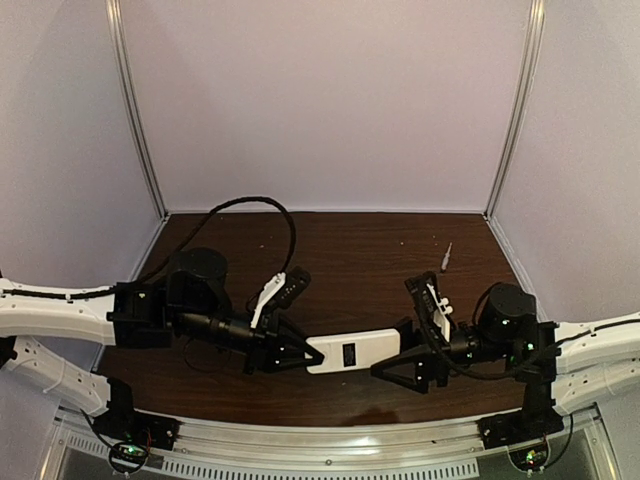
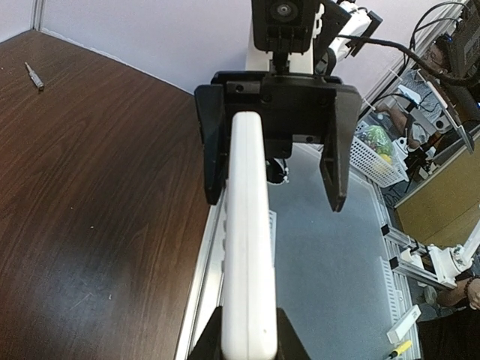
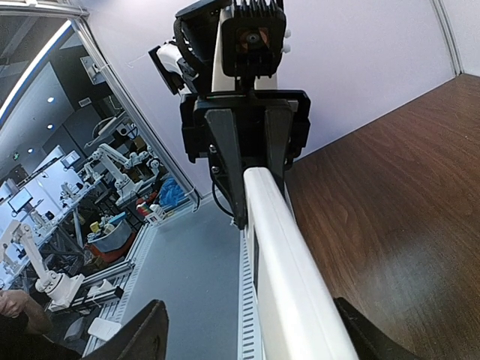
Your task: Unload the batteries from the remote control
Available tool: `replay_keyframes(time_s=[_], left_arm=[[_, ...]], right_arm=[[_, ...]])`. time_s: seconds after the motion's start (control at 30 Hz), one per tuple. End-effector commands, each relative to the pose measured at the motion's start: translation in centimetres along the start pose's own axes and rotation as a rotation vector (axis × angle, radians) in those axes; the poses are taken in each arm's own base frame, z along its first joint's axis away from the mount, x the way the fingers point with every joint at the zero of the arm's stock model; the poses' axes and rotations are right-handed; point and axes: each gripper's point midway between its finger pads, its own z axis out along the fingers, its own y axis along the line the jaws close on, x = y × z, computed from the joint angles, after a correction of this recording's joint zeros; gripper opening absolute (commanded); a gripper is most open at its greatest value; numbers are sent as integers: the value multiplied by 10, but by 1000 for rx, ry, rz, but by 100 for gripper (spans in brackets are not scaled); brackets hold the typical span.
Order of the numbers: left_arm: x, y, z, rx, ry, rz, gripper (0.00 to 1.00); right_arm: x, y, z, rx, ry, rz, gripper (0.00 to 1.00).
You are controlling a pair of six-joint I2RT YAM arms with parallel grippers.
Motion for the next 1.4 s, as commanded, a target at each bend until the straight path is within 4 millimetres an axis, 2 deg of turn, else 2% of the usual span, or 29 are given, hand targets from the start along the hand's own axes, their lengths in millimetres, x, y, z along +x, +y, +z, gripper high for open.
replay_keyframes(time_s=[0.0,0.27,0.5,0.77,1.1,1.3,1.37], left_arm=[[-30,-15,-3,51,-81,37,0],[-29,-15,-1,59,-74,29,0],[-25,-15,4,73,-58,20,0],[-27,-12,6,62,-65,19,0],[-24,-8,6,39,-54,11,0],[-24,-7,7,33,-52,15,0],[-23,-6,7,31,-48,18,0]], right_arm=[[-4,11,4,-44,-1,-23,72],[0,10,10,-48,17,-22,65],[-7,16,6,-56,-20,-51,64],[-5,12,7,-38,-9,-42,48],[-7,11,7,-28,-17,-45,41],[-5,9,8,-20,-9,-40,24],[-4,8,9,-16,-5,-38,21]])
